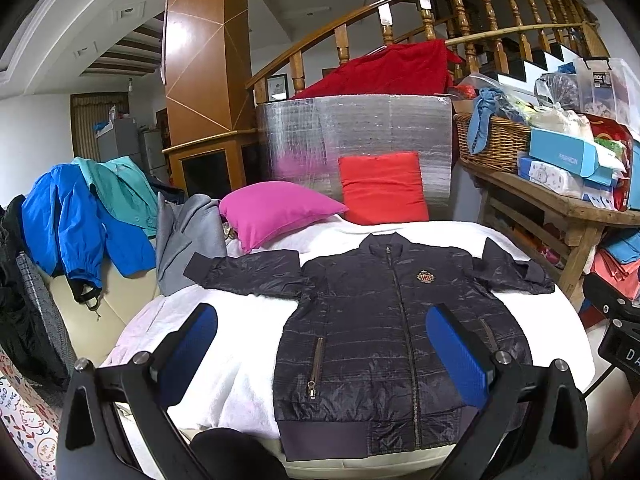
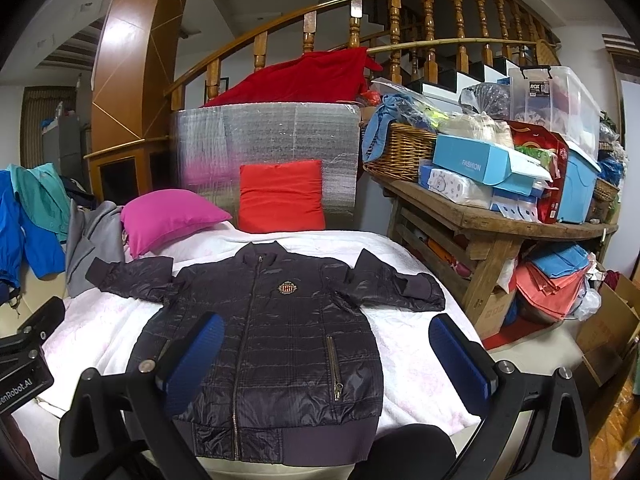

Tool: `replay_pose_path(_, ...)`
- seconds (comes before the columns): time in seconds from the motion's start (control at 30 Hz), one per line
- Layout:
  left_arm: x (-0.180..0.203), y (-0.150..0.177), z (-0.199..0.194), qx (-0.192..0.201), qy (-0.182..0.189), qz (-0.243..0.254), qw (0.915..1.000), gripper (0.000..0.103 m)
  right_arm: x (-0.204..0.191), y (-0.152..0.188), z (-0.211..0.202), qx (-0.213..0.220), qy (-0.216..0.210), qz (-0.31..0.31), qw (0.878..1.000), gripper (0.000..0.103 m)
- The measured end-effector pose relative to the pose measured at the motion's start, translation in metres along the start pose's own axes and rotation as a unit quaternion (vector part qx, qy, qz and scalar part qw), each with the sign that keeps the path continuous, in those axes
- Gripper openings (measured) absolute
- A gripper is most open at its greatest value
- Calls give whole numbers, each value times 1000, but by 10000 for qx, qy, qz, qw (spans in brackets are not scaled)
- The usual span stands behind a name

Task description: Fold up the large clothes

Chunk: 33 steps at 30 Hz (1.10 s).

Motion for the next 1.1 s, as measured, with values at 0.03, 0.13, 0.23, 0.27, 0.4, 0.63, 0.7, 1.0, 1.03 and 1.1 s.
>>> replay_pose_path(0.03,0,0,0,-3,0,-1,10000,103,0,0,0,-4,-5,3,10000,103)
replay_pose_path(0.13,-1,0,0,-1,-3,-4,10000,103,-2,0,0,-8,-1,-2,10000,103)
replay_pose_path(0.23,-1,0,0,-7,1,-1,10000,103,-2,1,-1,-7,-2,-19,10000,103)
replay_pose_path(0.27,-1,0,1,-8,-1,0,10000,103,-1,1,0,-8,-2,-21,10000,103)
replay_pose_path(0.4,-1,0,0,-6,0,-6,10000,103,-1,1,0,-10,6,-14,10000,103)
replay_pose_path(0.63,-2,1,3,-33,-7,-16,10000,103,-1,1,1,-25,-3,-12,10000,103)
replay_pose_path(0.7,-2,1,3,-30,-8,-11,10000,103,-1,0,2,-24,2,-15,10000,103)
replay_pose_path(1.0,-5,7,14,-140,-70,-32,9999,103,0,5,7,-101,11,-25,9999,103)
replay_pose_path(1.03,-6,8,15,-144,-80,-31,9999,103,0,5,8,-114,8,-27,9999,103)
replay_pose_path(1.1,-7,8,17,-139,-101,-19,9999,103,0,6,10,-129,-32,-3,9999,103)
Point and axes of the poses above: each gripper's, at about its wrist camera, not at the fingertips, and z roughly the way its jaws point, x to its right, y to its underside, the point moved 6 cm from there along z, roughly the way its jaws point, and after that the axes turned 9 degrees about x, right-handed, at the moved point
